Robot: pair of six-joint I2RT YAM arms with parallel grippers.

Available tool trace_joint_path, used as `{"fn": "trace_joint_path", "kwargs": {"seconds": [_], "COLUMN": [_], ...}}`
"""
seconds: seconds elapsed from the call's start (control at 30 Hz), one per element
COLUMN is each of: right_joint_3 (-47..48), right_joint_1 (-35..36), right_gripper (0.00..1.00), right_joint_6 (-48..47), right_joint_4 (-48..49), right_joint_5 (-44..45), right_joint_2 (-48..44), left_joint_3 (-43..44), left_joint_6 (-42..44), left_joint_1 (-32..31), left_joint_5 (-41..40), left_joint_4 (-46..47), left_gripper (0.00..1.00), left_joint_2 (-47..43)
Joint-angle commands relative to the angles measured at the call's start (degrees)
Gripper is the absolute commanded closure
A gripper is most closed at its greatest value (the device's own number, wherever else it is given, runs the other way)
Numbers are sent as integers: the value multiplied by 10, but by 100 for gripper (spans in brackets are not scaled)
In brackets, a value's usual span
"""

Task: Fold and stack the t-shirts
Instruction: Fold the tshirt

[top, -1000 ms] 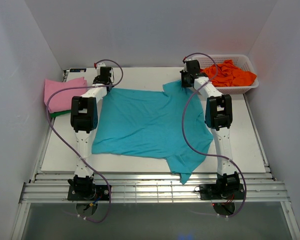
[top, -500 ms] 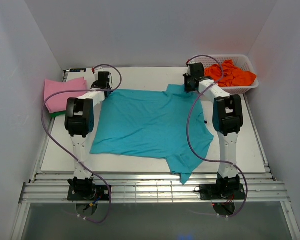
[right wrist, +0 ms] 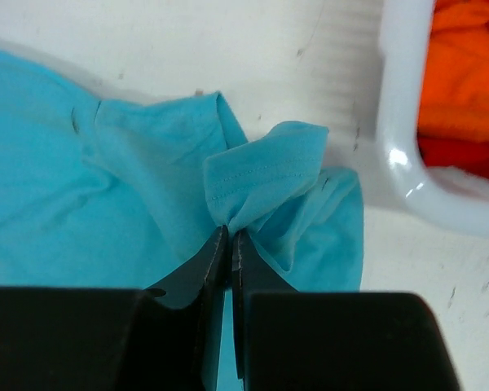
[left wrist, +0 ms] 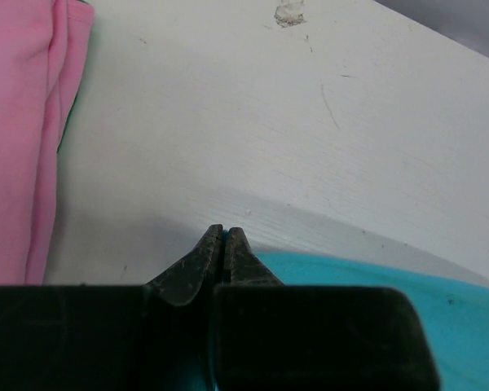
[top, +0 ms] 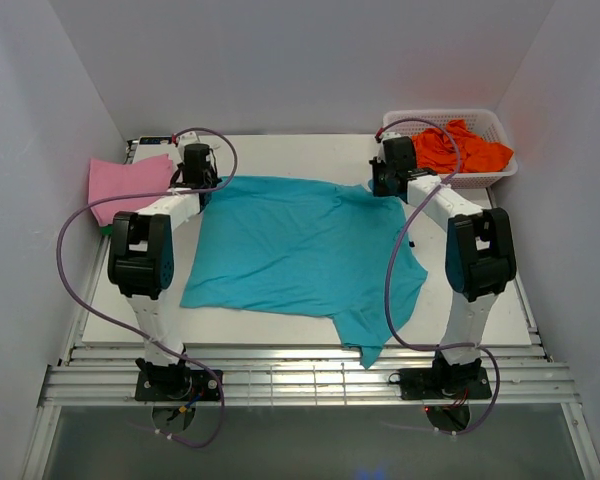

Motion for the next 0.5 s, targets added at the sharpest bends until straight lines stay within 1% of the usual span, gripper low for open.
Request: {"fn": "trace_joint_path", "kwargs": {"seconds": [0.0,0.2,0.33,0.47], "right_joint_3": [-42,-130,-172,-206], "right_joint_1": [18,49,58,67], "right_gripper": [92,92,92,92], "right_joint_6": [9,23,35,43], "right_joint_4": [8,8,1,-10], "right_joint_5": [11,45,53,67], "right_joint_2": [-51,-119,-164,-210], "left_joint_3": [-17,-68,-111,-136], "left_joint_6": [-11,-29,-37,-46], "left_joint_1": [-2,-3,-3,-3], "left_joint_5": [0,-11,-15,-19], "left_joint_4": [2,-11,-15,-22], "left_gripper": [100,100,100,100], "left_joint_2": [-51,-90,-121,-143]}}
